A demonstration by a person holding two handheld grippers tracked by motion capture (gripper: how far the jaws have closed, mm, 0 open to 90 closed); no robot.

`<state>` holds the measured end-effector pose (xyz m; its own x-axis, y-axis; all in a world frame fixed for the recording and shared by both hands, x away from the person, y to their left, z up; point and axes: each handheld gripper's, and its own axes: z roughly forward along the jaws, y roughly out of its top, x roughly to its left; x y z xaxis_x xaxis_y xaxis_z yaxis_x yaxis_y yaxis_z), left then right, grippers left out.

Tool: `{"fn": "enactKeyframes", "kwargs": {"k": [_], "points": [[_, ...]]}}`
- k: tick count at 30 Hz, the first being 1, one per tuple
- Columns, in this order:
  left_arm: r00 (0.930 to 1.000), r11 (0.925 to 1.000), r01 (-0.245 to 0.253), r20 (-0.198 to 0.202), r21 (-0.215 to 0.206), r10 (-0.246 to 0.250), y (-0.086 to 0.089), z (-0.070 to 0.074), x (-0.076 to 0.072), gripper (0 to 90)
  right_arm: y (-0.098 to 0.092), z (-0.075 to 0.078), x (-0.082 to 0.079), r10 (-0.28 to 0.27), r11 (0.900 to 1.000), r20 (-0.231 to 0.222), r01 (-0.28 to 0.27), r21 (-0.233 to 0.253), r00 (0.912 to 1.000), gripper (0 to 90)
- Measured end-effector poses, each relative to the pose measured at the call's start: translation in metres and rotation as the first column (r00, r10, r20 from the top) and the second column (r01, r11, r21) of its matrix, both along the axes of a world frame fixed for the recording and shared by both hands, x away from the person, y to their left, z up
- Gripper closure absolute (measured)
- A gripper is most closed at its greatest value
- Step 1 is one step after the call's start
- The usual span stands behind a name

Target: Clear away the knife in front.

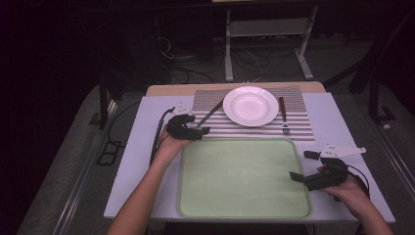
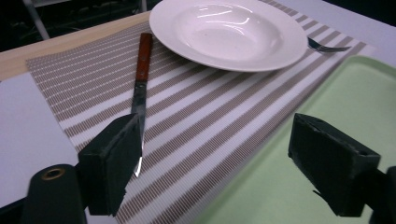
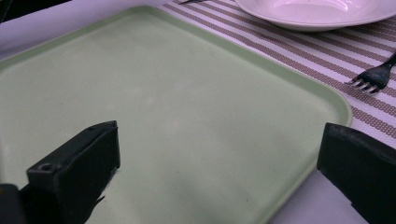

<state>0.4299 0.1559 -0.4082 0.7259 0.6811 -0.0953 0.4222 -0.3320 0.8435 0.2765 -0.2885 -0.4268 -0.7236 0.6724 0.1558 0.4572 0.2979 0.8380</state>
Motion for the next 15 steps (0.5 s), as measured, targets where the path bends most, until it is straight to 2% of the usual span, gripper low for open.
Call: {"fn": "enactKeyframes", "kwargs": {"k": [9, 15], "points": [[0.9999, 1.0000, 0.002, -0.016, 0.010, -0.002, -0.013, -0.001, 0.032, 29.9, -0.001, 0.000, 0.000, 0.001, 1.000, -0.003, -0.001, 0.005, 1.0000, 0.0], [0.9996, 0.9995, -0.008, -0.026, 0.031, 0.009, -0.021, 0.000, 0.054, 39.0, -0.001, 0.000, 0.000, 0.002, 1.000, -0.002, -0.002, 0.007, 1.0000, 0.0]]}}
